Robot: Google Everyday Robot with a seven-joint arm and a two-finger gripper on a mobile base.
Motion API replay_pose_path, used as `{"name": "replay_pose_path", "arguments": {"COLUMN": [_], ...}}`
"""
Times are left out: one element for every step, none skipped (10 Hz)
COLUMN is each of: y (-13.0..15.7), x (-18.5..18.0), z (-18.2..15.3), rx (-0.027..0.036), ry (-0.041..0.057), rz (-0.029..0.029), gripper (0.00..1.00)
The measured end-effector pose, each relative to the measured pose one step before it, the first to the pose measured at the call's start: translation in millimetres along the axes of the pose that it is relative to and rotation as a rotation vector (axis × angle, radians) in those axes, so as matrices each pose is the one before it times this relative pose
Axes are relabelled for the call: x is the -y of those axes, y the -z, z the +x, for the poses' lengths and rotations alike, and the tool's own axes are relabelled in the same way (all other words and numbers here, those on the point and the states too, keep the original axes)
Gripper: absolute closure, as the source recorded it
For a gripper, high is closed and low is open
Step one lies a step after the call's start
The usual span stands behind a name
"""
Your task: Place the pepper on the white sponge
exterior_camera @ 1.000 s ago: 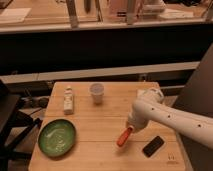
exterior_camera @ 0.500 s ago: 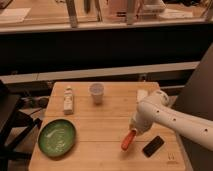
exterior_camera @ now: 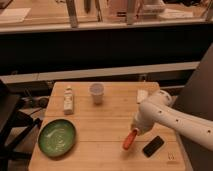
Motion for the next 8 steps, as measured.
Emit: {"name": "replay_pose_path", "arguments": {"y": [5.24,4.9,2.66,4.71,4.15,3.06,3.53,2.56], "x": [-2.76,-3.32,0.45,0.61,-1.09,-0.63,0.67,0.99], "z": [16.79,15.2,8.33,13.7,13.35,9.63,11.22,11.01], "rx": [-0.01348,-0.01572,-0.00798,-0.02219,-0.02449,-0.01587,-0.01901,-0.01555], "ry": [-0.03257,-0.02506,-0.01472,-0.02288,-0.01973,-0.01554,-0.01563,-0.01282], "rz": [0.00176,-0.00173,0.0027,0.00045,0.00101,0.00231,0.00575,0.0047], "gripper": [0.96,0.96,0.96,0.96,0.96,0.96,0.96,0.96]}}
